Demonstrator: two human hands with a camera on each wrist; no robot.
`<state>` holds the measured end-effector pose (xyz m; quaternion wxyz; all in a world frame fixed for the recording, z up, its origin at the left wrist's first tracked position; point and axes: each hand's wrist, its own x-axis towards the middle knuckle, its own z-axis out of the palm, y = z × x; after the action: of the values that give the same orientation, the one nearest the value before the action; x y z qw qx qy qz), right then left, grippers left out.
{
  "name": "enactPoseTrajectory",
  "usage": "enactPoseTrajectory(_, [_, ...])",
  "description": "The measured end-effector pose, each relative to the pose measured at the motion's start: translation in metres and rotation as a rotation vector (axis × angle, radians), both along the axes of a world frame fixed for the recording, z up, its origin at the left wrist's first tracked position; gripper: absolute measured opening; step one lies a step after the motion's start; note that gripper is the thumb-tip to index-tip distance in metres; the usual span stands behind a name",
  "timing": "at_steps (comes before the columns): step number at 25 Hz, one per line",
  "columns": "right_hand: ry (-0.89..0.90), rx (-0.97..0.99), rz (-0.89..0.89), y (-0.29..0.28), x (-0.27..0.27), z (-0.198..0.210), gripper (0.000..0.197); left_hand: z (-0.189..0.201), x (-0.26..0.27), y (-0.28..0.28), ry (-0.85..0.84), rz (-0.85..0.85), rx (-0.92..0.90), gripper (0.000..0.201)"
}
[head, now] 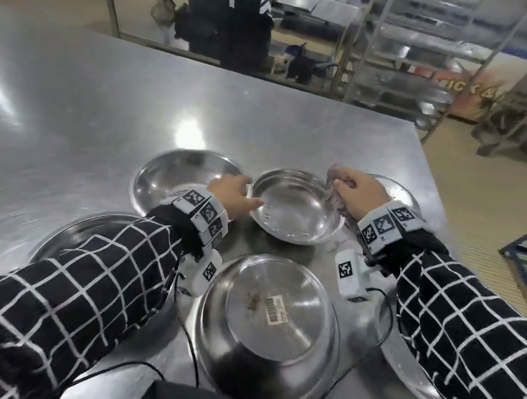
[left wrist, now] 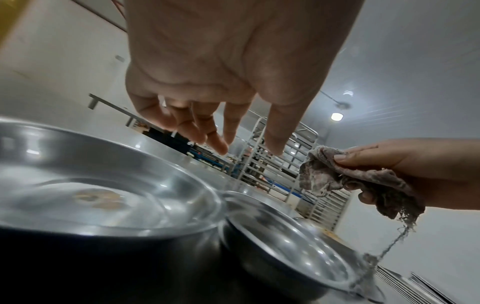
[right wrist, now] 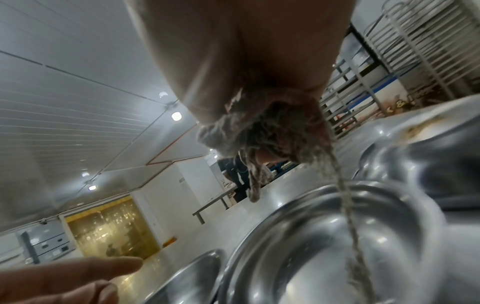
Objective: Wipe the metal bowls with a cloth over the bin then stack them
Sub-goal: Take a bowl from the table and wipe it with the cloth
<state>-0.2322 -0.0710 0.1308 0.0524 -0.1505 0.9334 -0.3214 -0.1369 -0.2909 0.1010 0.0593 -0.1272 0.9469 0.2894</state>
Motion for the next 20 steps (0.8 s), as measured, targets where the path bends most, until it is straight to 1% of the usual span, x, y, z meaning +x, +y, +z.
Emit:
enactPoseTrajectory(3, [0.031, 0.111, -0.078, 0.062, -0.01, 0.01, 0.03, 0.01, -0.026, 0.055, 0.003, -0.127, 0.034, 0.054])
enactPoseTrajectory(5, [0.02, 0.198, -0.138, 0.099, -0.022, 0.012, 0.03, 0.015, -0.047, 0.088, 0.001, -0.206, 0.027, 0.045])
enactPoseTrajectory(7, [-0.041, 0.201, -0.199, 0.132, -0.042, 0.014, 0.024, 0.016, -0.073, 0.116, -0.024, -0.228, 0.038, 0.041])
enactPoseTrajectory(9, [-0.106, 0.215, -0.23, 0.157, -0.065, 0.011, 0.024, 0.014, -0.1, 0.138, -0.078, -0.231, 0.035, 0.046])
enactPoseTrajectory(12, [-0.162, 0.253, -0.22, 0.189, -0.105, -0.006, 0.026, 0.005, -0.141, 0.175, -0.147, -0.169, 0.025, 0.051])
enactPoseTrajectory(15, [-0.236, 0.237, -0.218, 0.21, -0.143, -0.028, 0.025, -0.008, -0.179, 0.201, -0.175, -0.133, 0.007, 0.045])
enactPoseTrajectory(17, [-0.274, 0.268, -0.183, 0.217, -0.159, -0.038, 0.027, -0.018, -0.197, 0.21, -0.19, -0.104, -0.007, 0.041])
enactPoseTrajectory(20, [-0.302, 0.321, -0.13, 0.225, -0.183, -0.051, 0.026, -0.039, -0.224, 0.224, -0.256, -0.01, -0.033, 0.04])
